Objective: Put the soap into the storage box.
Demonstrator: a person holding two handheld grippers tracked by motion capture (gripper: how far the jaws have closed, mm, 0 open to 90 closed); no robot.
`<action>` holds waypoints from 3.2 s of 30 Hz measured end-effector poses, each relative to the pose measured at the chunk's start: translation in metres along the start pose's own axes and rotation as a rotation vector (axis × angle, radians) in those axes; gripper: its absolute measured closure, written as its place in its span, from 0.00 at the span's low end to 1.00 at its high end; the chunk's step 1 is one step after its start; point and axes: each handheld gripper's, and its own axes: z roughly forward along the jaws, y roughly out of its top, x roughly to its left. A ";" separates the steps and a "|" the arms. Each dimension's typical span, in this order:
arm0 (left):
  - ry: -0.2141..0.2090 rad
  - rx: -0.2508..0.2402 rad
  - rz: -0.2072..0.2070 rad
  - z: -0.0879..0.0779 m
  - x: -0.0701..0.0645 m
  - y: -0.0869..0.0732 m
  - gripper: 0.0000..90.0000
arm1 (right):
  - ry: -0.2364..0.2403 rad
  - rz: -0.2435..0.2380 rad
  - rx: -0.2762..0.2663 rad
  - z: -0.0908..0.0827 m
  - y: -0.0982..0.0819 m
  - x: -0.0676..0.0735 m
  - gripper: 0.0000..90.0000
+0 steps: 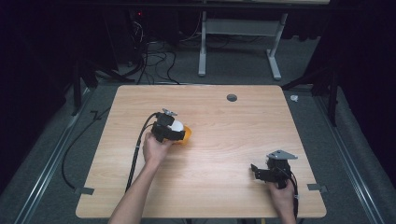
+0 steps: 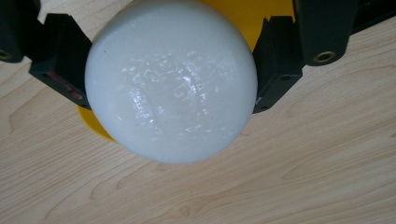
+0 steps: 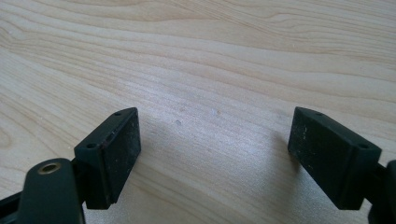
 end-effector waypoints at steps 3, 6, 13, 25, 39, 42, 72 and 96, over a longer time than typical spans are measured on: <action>0.006 0.013 0.001 0.003 0.000 -0.001 0.27 | -0.001 0.000 0.000 0.000 0.000 0.000 0.20; 0.008 0.016 0.008 0.004 0.000 -0.001 0.27 | -0.001 -0.001 0.000 0.000 0.000 0.000 0.20; 0.007 0.027 -0.005 0.007 0.002 -0.001 0.27 | 0.001 -0.001 0.000 0.000 0.000 0.000 0.20; 0.011 0.044 0.001 0.010 0.000 -0.002 0.27 | 0.000 -0.001 0.000 0.000 0.000 0.000 0.20; 0.018 0.009 -0.015 0.000 0.001 0.000 0.24 | 0.001 -0.003 -0.001 0.000 0.000 0.000 0.20; 0.019 0.007 -0.014 -0.002 0.002 0.000 0.22 | 0.001 -0.003 -0.001 0.000 0.000 0.000 0.20; -0.007 -0.093 -0.008 -0.045 0.004 0.000 0.17 | 0.001 -0.004 -0.001 0.000 0.000 0.000 0.20; -0.002 -0.175 0.003 -0.083 0.007 -0.008 0.19 | 0.001 -0.003 -0.001 0.000 0.000 0.000 0.20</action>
